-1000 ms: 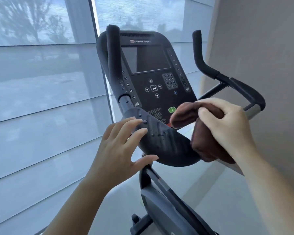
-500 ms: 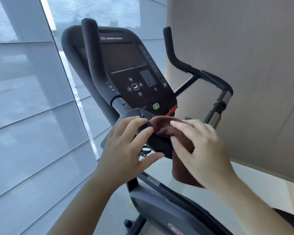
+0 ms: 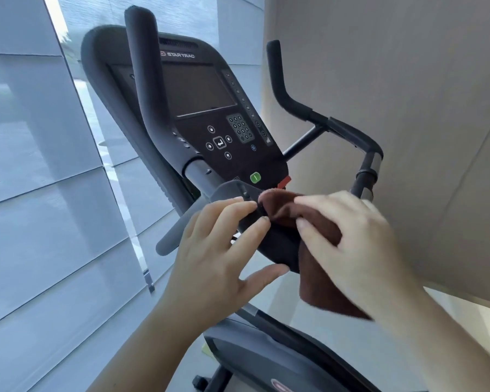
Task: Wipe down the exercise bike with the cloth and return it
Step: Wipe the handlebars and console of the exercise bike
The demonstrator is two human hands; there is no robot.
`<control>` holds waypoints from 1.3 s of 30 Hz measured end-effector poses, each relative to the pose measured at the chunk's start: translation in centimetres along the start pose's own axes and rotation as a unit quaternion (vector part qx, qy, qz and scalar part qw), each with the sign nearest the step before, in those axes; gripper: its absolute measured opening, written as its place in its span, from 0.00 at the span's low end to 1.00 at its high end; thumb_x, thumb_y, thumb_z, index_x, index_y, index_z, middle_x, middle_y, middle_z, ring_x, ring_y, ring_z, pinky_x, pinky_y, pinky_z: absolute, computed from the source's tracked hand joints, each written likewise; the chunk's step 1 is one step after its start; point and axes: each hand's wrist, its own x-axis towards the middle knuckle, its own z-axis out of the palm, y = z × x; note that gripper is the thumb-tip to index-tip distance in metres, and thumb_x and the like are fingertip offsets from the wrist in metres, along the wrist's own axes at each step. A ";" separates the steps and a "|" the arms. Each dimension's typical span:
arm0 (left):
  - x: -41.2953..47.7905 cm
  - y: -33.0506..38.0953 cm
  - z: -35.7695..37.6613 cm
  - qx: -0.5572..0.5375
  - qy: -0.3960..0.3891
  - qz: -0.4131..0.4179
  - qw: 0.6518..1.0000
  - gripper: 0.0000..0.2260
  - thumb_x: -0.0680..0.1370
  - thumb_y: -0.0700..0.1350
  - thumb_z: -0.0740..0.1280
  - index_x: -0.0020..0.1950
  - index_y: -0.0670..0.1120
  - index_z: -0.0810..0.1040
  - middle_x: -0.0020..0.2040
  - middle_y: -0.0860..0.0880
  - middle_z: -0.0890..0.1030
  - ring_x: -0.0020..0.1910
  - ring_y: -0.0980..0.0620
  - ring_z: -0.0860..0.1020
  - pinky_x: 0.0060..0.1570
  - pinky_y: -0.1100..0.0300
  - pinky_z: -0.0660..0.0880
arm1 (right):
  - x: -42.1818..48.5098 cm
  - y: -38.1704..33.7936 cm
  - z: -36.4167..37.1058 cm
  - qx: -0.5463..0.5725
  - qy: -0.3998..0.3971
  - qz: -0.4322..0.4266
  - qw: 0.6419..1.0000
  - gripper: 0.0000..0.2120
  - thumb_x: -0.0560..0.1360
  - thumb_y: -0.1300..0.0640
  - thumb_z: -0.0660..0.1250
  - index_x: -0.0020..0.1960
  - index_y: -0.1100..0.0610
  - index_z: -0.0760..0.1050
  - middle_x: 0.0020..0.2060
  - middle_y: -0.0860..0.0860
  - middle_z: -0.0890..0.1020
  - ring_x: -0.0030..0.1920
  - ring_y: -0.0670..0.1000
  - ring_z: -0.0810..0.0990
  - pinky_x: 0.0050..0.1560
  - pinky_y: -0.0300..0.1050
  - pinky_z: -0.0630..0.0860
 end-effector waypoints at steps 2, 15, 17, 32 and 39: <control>0.0 -0.3 -0.1 -0.015 -0.001 0.008 1.000 0.20 0.74 0.58 0.66 0.56 0.44 0.72 0.54 0.40 0.79 0.54 0.42 0.72 0.51 0.50 0.72 | 2.9 -0.1 -0.1 0.045 -0.058 0.061 0.995 0.10 0.73 0.49 0.61 0.51 0.44 0.78 0.45 0.48 0.81 0.48 0.52 0.76 0.47 0.42 0.70; -0.1 -2.1 -0.2 -0.095 -0.005 0.043 0.995 0.17 0.73 0.52 0.67 0.54 0.41 0.80 0.52 0.41 0.80 0.49 0.39 0.76 0.47 0.47 0.75 | -3.6 -5.4 1.6 -0.110 0.120 0.156 0.974 0.14 0.75 0.53 0.64 0.60 0.53 0.77 0.48 0.52 0.78 0.50 0.52 0.71 0.45 0.34 0.61; 0.0 -2.3 -0.3 -0.102 -0.007 0.043 0.994 0.16 0.73 0.51 0.67 0.54 0.42 0.80 0.52 0.42 0.80 0.49 0.40 0.77 0.46 0.47 0.75 | -3.9 -5.5 0.7 -0.084 0.110 0.160 0.977 0.14 0.75 0.54 0.65 0.60 0.52 0.77 0.50 0.51 0.79 0.52 0.53 0.74 0.48 0.35 0.64; 0.3 -2.6 -0.5 -0.097 -0.015 0.046 0.994 0.15 0.74 0.51 0.64 0.53 0.42 0.80 0.50 0.44 0.81 0.48 0.41 0.77 0.45 0.50 0.75 | 1.3 -5.6 -3.4 -0.340 -0.007 0.114 0.934 0.09 0.74 0.56 0.62 0.49 0.48 0.79 0.44 0.51 0.75 0.45 0.55 0.71 0.36 0.43 0.64; 0.4 -2.5 -0.9 -0.097 -0.020 0.049 0.994 0.16 0.73 0.51 0.63 0.53 0.42 0.81 0.50 0.44 0.81 0.49 0.42 0.78 0.45 0.50 0.76 | 2.2 -6.0 0.4 -0.207 -0.014 0.141 0.968 0.10 0.75 0.53 0.63 0.53 0.48 0.80 0.49 0.53 0.78 0.51 0.56 0.75 0.47 0.45 0.72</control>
